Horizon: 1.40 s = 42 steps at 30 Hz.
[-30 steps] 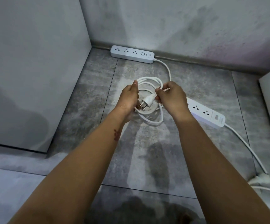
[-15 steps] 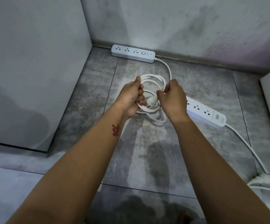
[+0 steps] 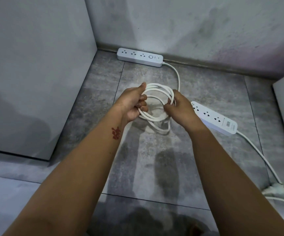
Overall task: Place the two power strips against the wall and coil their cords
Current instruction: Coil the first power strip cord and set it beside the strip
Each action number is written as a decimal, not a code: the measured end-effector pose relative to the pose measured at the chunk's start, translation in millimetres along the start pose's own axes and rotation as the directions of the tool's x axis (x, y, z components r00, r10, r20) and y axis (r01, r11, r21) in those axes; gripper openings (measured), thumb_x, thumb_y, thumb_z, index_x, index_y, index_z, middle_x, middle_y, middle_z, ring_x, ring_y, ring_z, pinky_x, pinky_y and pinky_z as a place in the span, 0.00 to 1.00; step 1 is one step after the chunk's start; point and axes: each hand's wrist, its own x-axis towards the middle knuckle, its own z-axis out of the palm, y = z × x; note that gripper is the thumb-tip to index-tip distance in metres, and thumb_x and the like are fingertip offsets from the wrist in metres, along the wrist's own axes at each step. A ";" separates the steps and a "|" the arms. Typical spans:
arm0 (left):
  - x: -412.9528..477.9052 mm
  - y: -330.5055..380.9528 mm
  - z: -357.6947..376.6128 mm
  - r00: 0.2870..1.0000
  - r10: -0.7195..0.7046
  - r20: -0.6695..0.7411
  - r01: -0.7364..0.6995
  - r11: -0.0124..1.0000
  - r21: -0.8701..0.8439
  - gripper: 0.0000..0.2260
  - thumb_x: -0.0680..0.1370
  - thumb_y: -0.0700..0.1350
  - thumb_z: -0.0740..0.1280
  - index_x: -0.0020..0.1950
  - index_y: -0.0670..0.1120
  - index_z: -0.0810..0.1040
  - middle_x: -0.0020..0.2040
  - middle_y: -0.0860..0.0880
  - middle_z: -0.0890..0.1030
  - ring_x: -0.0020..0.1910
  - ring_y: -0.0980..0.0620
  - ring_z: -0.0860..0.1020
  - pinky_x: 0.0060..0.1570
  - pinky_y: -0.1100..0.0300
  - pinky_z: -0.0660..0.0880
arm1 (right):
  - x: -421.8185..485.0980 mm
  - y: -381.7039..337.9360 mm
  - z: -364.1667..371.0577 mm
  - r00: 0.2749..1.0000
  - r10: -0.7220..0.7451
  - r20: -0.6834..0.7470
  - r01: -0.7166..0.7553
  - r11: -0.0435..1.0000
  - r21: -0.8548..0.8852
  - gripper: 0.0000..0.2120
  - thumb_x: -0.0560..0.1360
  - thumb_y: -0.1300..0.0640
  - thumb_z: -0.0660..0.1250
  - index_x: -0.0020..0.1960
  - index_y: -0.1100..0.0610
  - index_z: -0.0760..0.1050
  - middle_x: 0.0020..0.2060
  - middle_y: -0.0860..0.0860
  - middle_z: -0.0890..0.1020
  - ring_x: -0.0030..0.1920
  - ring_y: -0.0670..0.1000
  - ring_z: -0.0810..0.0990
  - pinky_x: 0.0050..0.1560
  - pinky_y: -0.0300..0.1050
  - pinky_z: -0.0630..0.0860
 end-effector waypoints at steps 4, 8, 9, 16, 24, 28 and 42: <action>-0.2 9.7 1.4 0.998 0.059 -0.034 -0.055 0.992 0.111 0.10 0.83 0.45 0.60 0.43 0.47 0.65 0.27 0.51 0.65 0.19 0.58 0.57 0.20 0.67 0.56 | 2.4 -3.2 2.7 0.992 0.063 0.109 -0.085 0.972 0.218 0.13 0.75 0.67 0.65 0.48 0.49 0.70 0.43 0.58 0.80 0.45 0.58 0.83 0.38 0.43 0.79; -4.6 19.0 -3.4 0.996 0.032 0.081 -0.053 0.962 0.268 0.12 0.82 0.43 0.61 0.40 0.49 0.66 0.25 0.52 0.66 0.19 0.59 0.56 0.18 0.69 0.52 | 5.7 -13.4 -2.3 0.951 0.229 0.208 -0.304 0.817 0.489 0.16 0.74 0.58 0.70 0.60 0.56 0.71 0.40 0.54 0.84 0.41 0.54 0.85 0.44 0.48 0.77; -5.4 20.2 -5.5 0.992 0.004 0.123 -0.041 0.954 0.297 0.12 0.82 0.43 0.62 0.39 0.49 0.66 0.25 0.52 0.67 0.19 0.59 0.56 0.18 0.70 0.52 | 7.5 -17.0 -5.6 0.941 0.249 0.228 -0.333 0.793 0.510 0.19 0.75 0.53 0.70 0.62 0.59 0.72 0.38 0.54 0.84 0.38 0.53 0.84 0.43 0.47 0.78; -8.6 19.0 0.5 0.973 -0.077 0.220 0.014 0.961 0.275 0.07 0.82 0.46 0.62 0.46 0.45 0.72 0.30 0.49 0.73 0.20 0.58 0.63 0.20 0.68 0.61 | 5.2 -30.7 -5.9 0.916 0.294 0.273 -0.388 0.825 0.411 0.24 0.80 0.39 0.58 0.38 0.57 0.73 0.25 0.49 0.66 0.23 0.47 0.63 0.27 0.41 0.67; -4.4 6.4 -10.1 1.000 0.006 0.024 -0.012 0.962 0.271 0.14 0.83 0.49 0.59 0.48 0.44 0.81 0.40 0.48 0.82 0.39 0.51 0.79 0.46 0.55 0.78 | 10.0 -30.7 -6.8 0.905 0.421 0.055 -0.310 0.565 0.765 0.22 0.82 0.42 0.54 0.36 0.55 0.66 0.19 0.45 0.60 0.18 0.44 0.56 0.19 0.36 0.56; -2.4 -12.6 -17.7 0.998 -0.055 -0.031 0.061 0.963 0.262 0.19 0.83 0.57 0.55 0.49 0.47 0.79 0.42 0.48 0.83 0.45 0.49 0.78 0.53 0.52 0.71 | 12.6 -35.0 -9.9 0.886 0.462 0.044 -0.261 0.418 0.870 0.22 0.82 0.41 0.55 0.36 0.55 0.65 0.19 0.45 0.59 0.18 0.44 0.54 0.18 0.36 0.54; 1.4 -20.5 -10.0 0.984 0.114 -0.136 -0.082 0.972 0.219 0.11 0.83 0.48 0.58 0.44 0.44 0.73 0.34 0.49 0.70 0.29 0.54 0.67 0.34 0.60 0.70 | 12.5 -19.6 -0.2 0.847 0.523 -0.092 -0.171 0.434 0.885 0.20 0.83 0.42 0.53 0.38 0.54 0.67 0.21 0.46 0.61 0.18 0.44 0.58 0.19 0.37 0.58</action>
